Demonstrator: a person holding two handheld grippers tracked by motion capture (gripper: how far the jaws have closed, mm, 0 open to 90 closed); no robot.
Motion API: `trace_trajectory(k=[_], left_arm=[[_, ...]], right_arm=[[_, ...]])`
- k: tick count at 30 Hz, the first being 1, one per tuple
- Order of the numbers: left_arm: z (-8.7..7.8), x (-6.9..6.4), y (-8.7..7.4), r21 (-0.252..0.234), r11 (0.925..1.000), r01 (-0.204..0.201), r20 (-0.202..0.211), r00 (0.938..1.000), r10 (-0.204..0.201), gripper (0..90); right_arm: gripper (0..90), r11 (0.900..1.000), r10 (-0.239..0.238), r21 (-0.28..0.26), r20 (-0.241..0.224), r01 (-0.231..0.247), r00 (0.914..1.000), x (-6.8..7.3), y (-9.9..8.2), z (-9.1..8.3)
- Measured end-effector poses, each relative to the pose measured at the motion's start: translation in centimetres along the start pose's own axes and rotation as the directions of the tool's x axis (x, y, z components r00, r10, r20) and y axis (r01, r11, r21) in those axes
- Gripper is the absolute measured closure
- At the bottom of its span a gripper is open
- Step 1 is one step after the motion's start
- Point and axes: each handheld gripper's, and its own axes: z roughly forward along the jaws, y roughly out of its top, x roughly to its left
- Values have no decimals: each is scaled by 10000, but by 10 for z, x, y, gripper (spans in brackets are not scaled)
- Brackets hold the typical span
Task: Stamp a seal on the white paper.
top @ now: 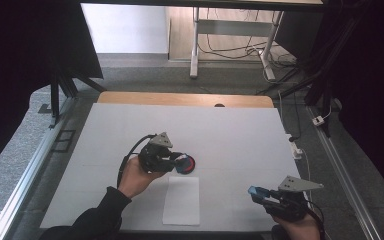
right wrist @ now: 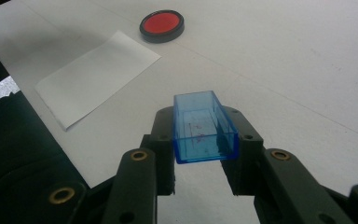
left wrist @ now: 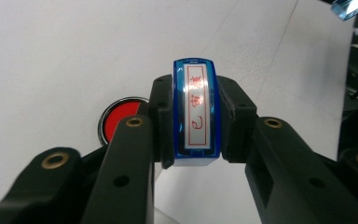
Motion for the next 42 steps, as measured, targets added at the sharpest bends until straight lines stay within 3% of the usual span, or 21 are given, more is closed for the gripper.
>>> trace_trajectory(k=[20, 42], left_arm=[[-16, -21, -12, -190, 9998, 22, 309, 9995, -16, 697], [-11, -41, -29, 53, 9995, 304, 391, 9988, -306, 698]], right_arm=[[680, 10000, -74, 50, -45, 74, 10000, 1, 0, 0], [679, 10000, -81, 49, -79, 81, 9999, 1, 0, 0]])
